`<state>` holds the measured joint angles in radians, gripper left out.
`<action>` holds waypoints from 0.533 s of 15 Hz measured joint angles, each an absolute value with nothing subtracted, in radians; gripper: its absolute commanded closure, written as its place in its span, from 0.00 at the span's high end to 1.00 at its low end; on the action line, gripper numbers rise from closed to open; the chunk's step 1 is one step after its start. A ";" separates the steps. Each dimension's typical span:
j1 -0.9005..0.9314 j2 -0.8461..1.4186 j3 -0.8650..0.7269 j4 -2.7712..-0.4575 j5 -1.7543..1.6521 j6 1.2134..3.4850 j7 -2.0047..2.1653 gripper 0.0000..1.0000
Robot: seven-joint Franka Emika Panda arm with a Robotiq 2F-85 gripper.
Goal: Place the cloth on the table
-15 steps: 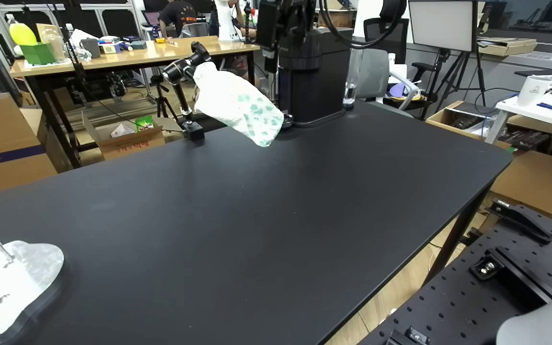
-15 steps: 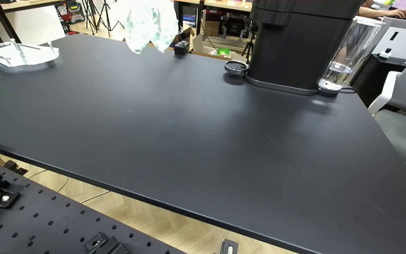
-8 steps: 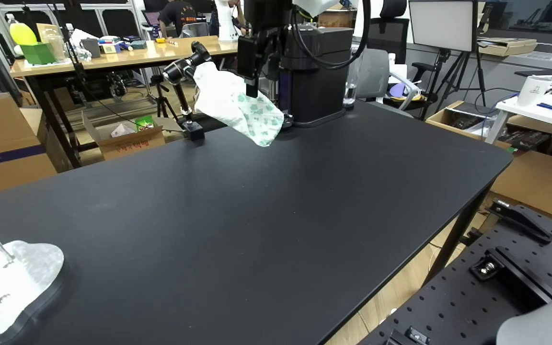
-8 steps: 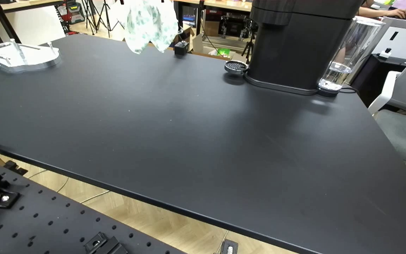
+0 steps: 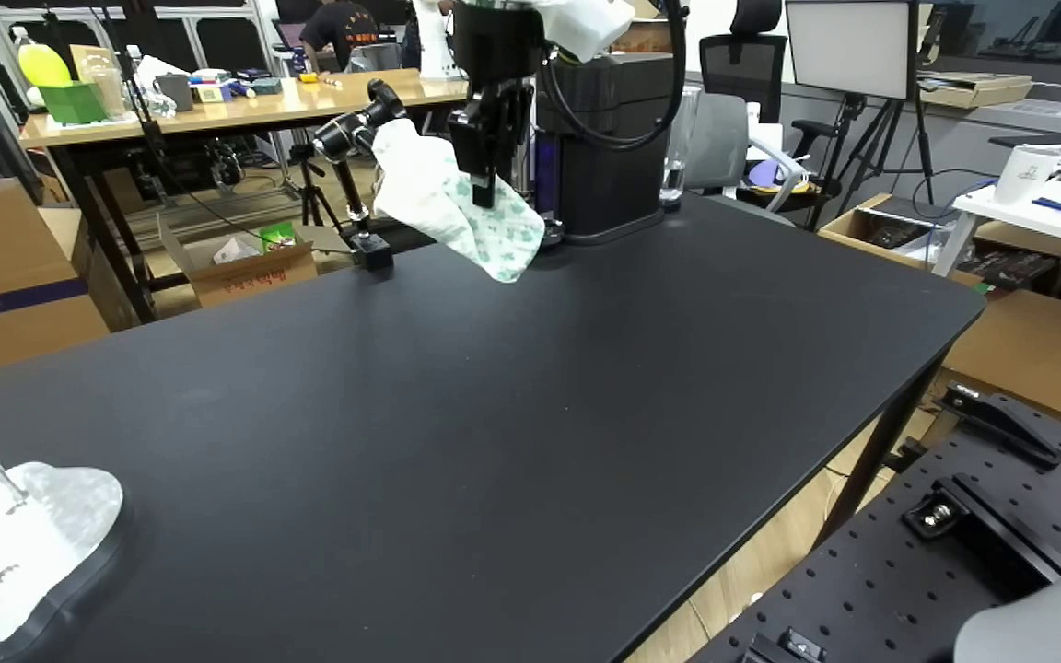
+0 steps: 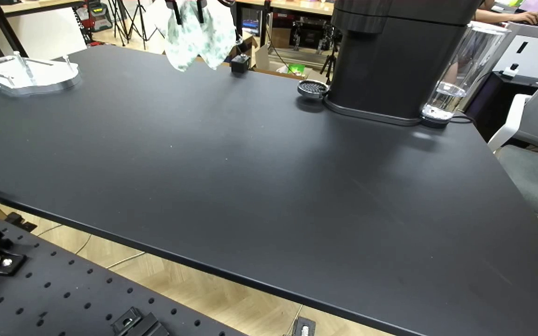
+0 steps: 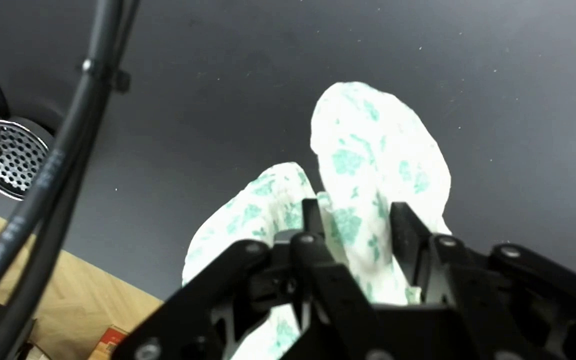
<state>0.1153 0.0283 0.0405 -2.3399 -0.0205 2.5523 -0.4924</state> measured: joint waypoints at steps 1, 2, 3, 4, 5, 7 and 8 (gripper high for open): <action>0.112 0.034 0.042 -2.338 -0.021 2.556 -0.493 0.03; 0.109 0.037 0.043 -2.335 -0.021 2.557 -0.494 0.01; 0.105 0.039 0.044 -2.333 -0.020 2.556 -0.494 0.00; 0.101 0.038 0.044 -2.331 -0.020 2.555 -0.494 0.00; 0.095 0.037 0.044 -2.331 -0.020 2.554 -0.494 0.00; 0.080 0.026 0.043 -2.331 -0.020 2.537 -0.492 0.00; 0.072 0.015 0.042 -2.333 -0.021 2.522 -0.490 0.00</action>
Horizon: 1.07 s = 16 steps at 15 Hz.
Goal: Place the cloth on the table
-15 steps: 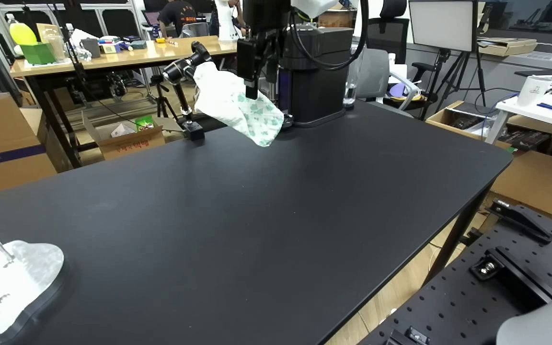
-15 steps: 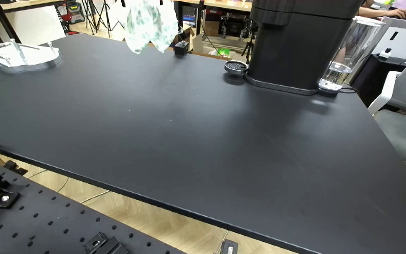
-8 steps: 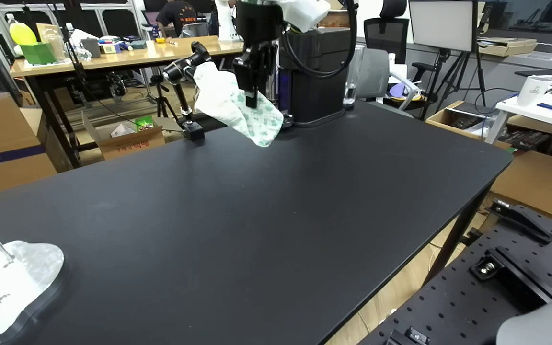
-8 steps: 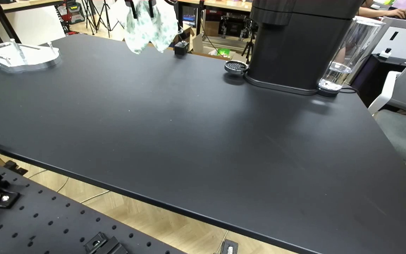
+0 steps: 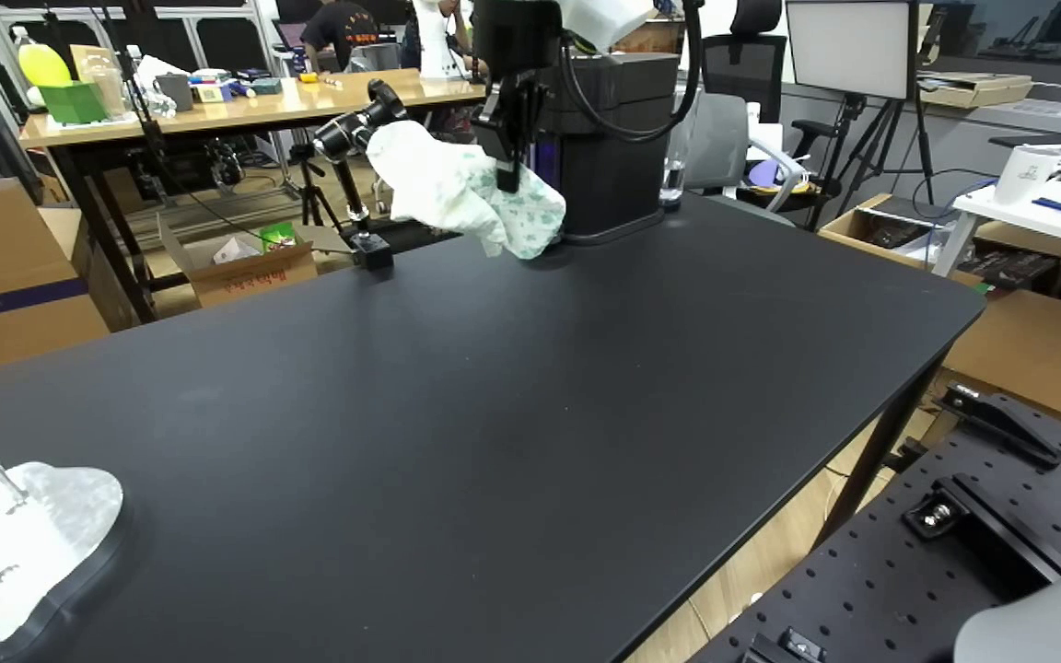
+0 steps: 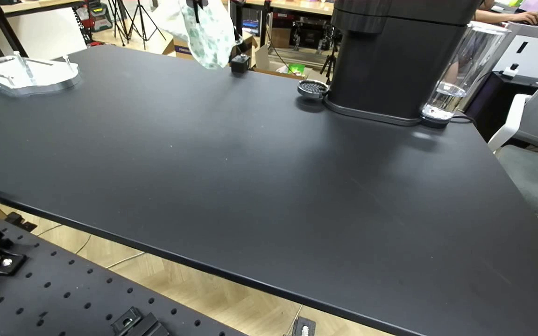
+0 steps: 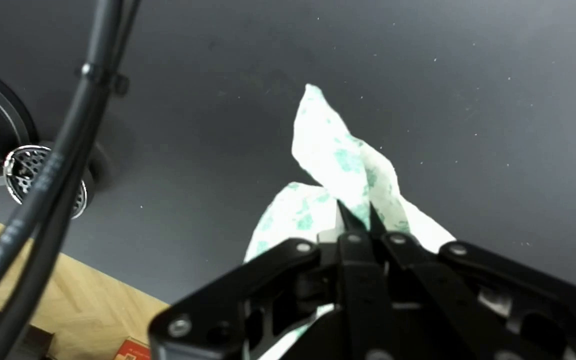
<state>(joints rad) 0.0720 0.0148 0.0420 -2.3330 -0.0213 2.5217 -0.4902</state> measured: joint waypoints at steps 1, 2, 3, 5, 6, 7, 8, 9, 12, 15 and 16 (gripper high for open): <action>0.064 0.001 0.041 -2.336 -0.022 2.505 -0.489 0.00; 0.057 -0.017 0.038 -2.341 -0.023 2.488 -0.486 0.00; 0.050 -0.040 0.034 -2.350 -0.024 2.470 -0.481 0.00; 0.035 -0.090 0.024 -2.377 -0.042 2.435 -0.457 0.00; 0.026 -0.116 0.016 -2.395 -0.054 2.417 -0.439 0.00; 0.016 -0.141 0.009 -2.415 -0.067 2.402 -0.419 0.00; 0.005 -0.163 0.000 -2.434 -0.084 2.389 -0.395 0.00; -0.008 -0.183 -0.008 -2.456 -0.103 2.378 -0.369 0.00; -0.044 -0.222 -0.028 -2.509 -0.143 2.362 -0.307 0.00; -0.061 -0.226 -0.040 -2.538 -0.156 2.364 -0.280 0.00; -0.063 -0.223 -0.042 -2.544 -0.157 2.366 -0.276 0.00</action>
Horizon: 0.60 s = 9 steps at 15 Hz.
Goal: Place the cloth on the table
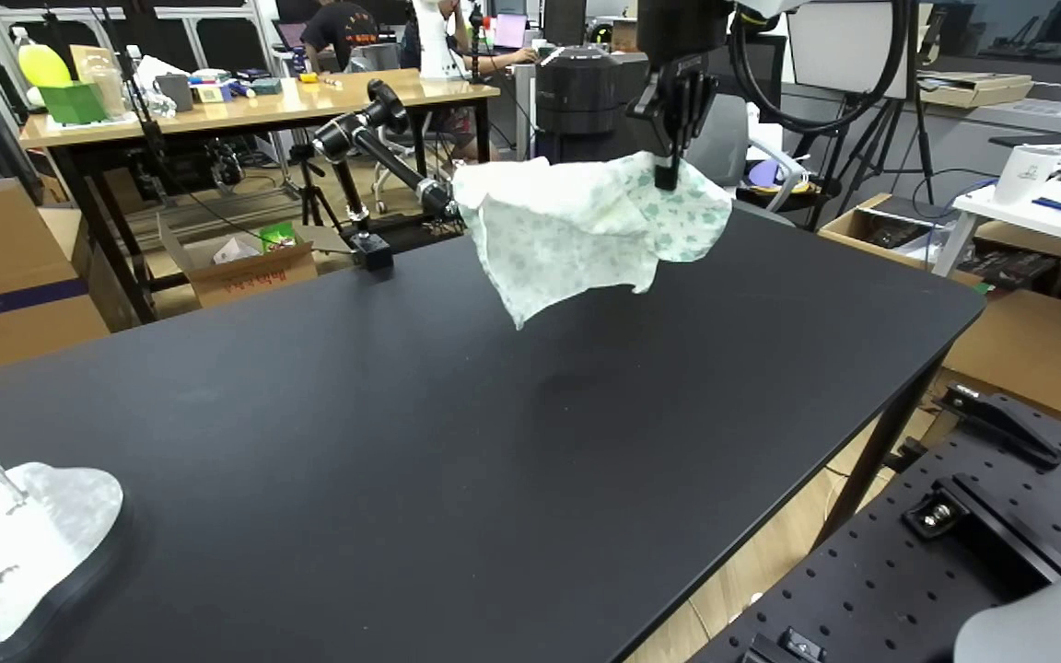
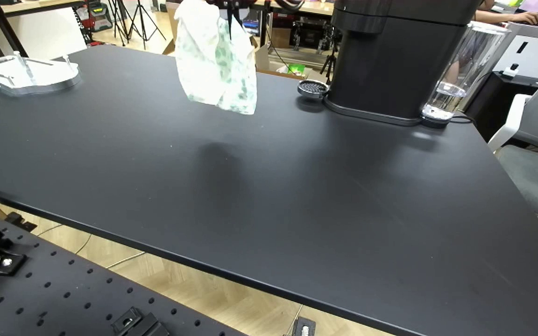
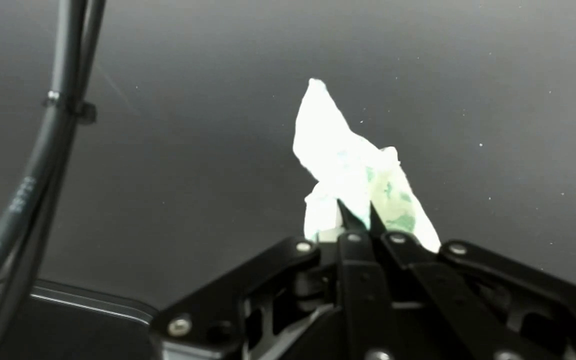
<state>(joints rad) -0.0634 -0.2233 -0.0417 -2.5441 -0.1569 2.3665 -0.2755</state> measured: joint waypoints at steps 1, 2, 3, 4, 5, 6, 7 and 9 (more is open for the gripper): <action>-0.064 -0.219 -0.043 -2.548 -0.157 2.370 -0.272 0.00; -0.064 -0.213 -0.044 -2.551 -0.157 2.376 -0.266 0.00; -0.064 -0.207 -0.046 -2.553 -0.158 2.383 -0.259 0.00; -0.065 -0.201 -0.047 -2.555 -0.158 2.386 -0.254 0.00; -0.065 -0.194 -0.047 -2.555 -0.158 2.387 -0.249 0.00; -0.066 -0.187 -0.048 -2.555 -0.158 2.389 -0.244 0.00; -0.067 -0.181 -0.049 -2.555 -0.158 2.393 -0.238 0.00; -0.067 -0.171 -0.051 -2.555 -0.158 2.410 -0.225 0.00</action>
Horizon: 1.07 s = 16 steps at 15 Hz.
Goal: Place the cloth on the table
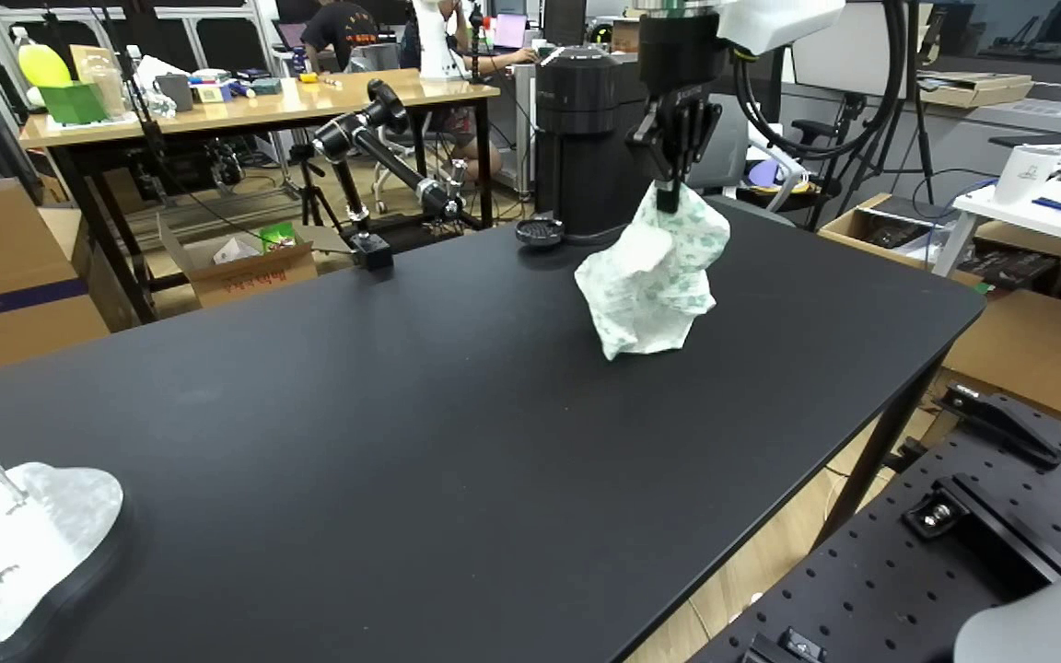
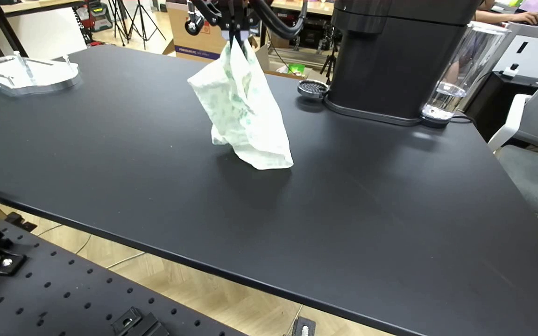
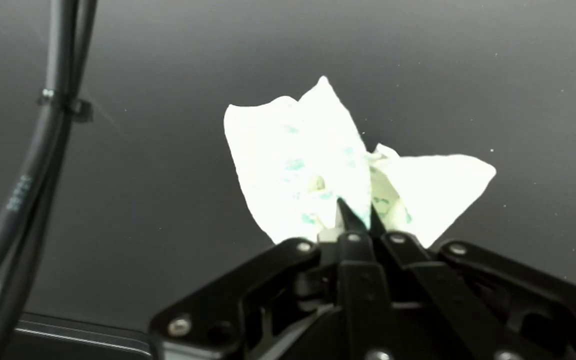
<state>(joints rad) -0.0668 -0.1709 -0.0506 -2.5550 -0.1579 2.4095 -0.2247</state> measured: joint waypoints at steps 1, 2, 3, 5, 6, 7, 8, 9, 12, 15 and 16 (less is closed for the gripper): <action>-0.067 -0.165 -0.051 -2.555 -0.158 2.424 -0.212 0.00; -0.067 -0.160 -0.051 -2.555 -0.157 2.439 -0.200 0.00; -0.067 -0.154 -0.051 -2.555 -0.155 2.459 -0.189 0.00; -0.066 -0.141 -0.050 -2.555 -0.154 2.505 -0.171 0.00; -0.066 -0.134 -0.049 -2.554 -0.154 2.529 -0.163 0.00; -0.065 -0.127 -0.048 -2.554 -0.154 2.552 -0.156 0.27; -0.064 -0.122 -0.046 -2.553 -0.154 2.570 -0.150 0.28; -0.061 -0.116 -0.045 -2.552 -0.153 2.582 -0.143 0.34; -0.053 -0.108 -0.037 -2.551 -0.136 2.583 -0.140 0.55; -0.047 -0.109 -0.032 -2.551 -0.120 2.565 -0.140 0.74; -0.047 -0.112 -0.032 -2.551 -0.120 2.551 -0.140 0.81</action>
